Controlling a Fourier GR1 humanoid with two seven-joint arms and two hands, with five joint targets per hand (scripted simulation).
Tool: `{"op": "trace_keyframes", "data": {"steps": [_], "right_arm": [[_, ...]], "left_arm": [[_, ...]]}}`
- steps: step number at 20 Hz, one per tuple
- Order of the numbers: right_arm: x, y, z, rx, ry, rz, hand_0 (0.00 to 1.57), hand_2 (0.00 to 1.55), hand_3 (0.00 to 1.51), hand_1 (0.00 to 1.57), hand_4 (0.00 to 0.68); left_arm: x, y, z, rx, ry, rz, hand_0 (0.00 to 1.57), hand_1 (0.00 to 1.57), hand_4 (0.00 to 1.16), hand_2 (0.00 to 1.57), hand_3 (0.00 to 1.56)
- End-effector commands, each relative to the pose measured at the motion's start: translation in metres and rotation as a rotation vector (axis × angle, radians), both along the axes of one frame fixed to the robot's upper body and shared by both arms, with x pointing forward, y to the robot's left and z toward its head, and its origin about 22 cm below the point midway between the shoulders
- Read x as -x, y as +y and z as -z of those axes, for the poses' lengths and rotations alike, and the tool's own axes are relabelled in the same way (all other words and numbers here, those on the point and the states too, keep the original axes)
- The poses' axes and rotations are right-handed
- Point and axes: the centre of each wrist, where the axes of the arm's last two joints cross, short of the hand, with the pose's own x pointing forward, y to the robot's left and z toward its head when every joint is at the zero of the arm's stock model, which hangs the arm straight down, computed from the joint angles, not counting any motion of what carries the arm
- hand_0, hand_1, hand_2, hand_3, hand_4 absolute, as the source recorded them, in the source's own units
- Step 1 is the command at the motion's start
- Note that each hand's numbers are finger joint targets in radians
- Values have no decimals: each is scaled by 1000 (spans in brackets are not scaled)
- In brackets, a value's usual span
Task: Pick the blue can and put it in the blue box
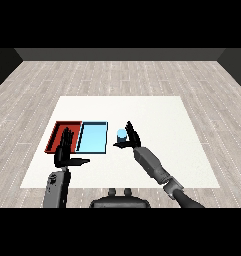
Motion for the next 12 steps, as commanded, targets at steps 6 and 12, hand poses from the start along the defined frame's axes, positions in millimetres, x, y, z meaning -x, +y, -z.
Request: {"op": "trace_keyframes", "data": {"steps": [6, 12], "right_arm": [[-17, 2, -2, 23, 30, -12, 0, 0, 0, 0, 0], [-12, 18, -4, 19, 32, -39, 0, 0, 0, 0, 0]], "left_arm": [[-1, 6, 6, 7, 18, 17, 0, 0, 0, 0, 0], [4, -5, -5, 12, -11, -3, 0, 0, 0, 0, 0]]}}
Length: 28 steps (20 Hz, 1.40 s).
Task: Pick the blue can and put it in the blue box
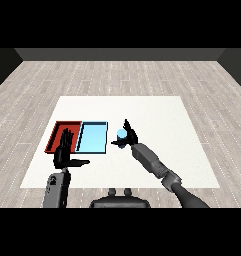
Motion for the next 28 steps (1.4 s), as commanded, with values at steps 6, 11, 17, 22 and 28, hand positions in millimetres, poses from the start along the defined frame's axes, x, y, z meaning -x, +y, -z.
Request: {"op": "trace_keyframes", "data": {"steps": [6, 11, 17, 22, 28], "right_arm": [[7, 13, 1, 32, 19, -24, 0, 0, 0, 0, 0], [-1, 18, -10, 48, 63, 10, 0, 0, 0, 0, 0], [3, 14, 3, 362, 95, 132, 1556, 1545, 1499, 1556, 539], [8, 7, 15, 483, 121, 118, 1454, 1526, 1502, 1454, 523], [-1, 38, -21, 407, 62, 93, 1464, 1488, 1433, 1464, 544]], "left_arm": [[-7, -15, -5, 7, -1, -10, 0, 0, 0, 0, 0], [-2, 16, -8, 17, 10, -21, 0, 0, 0, 0, 0], [1, 17, -16, 19, -9, -35, 0, 0, 0, 0, 0], [13, 13, 2, 13, 0, -36, 0, 0, 0, 0, 0], [-6, 6, 4, 17, 7, -6, 0, 0, 0, 0, 0]]}}
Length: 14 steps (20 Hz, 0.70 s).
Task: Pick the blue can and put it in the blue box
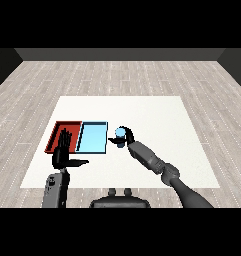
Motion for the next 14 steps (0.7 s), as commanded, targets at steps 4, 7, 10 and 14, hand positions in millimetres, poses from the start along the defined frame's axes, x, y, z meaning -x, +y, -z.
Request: {"op": "trace_keyframes", "data": {"steps": [4, 7, 10, 14], "right_arm": [[-19, 1, -21, -9, -118, -66, 1493, 1464, 1398, 1493, 562], [-5, 11, -29, 1, -176, -108, 1529, 1478, 1408, 1529, 567], [-16, -11, -45, 0, -196, -94, 1534, 1478, 1407, 1534, 577], [14, -34, -39, -4, -271, -96, 1526, 1484, 1416, 1526, 584]], "left_arm": [[-8, -28, -2, 2, 5, 39, 0, 0, 0, 0, 0], [-20, -35, -6, -23, 1, 84, 0, 0, 0, 0, 0], [-11, -45, -11, -39, 30, 91, 0, 0, 0, 0, 0], [-39, -66, -15, -69, 35, 147, 0, 0, 0, 0, 0]]}}
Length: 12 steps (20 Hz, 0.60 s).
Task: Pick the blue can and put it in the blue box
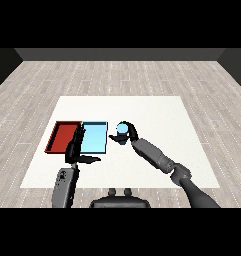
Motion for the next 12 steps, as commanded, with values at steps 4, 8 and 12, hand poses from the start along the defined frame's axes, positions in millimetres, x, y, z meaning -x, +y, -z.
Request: {"op": "trace_keyframes", "data": {"steps": [4, 8, 12], "right_arm": [[32, -31, -22, -17, -91, 16, 1502, 1469, 1393, 1502, 582], [38, -36, -55, -35, -152, -12, 1504, 1469, 1396, 1504, 596], [39, -38, -64, -33, -152, -7, 1504, 1469, 1396, 1504, 596]], "left_arm": [[-15, -39, -12, -5, 36, 65, 0, 0, 0, 0, 0], [-17, -61, -6, -4, 55, 88, 0, 0, 0, 0, 0], [-20, -67, -4, -1, 55, 88, 0, 0, 0, 0, 0]]}}
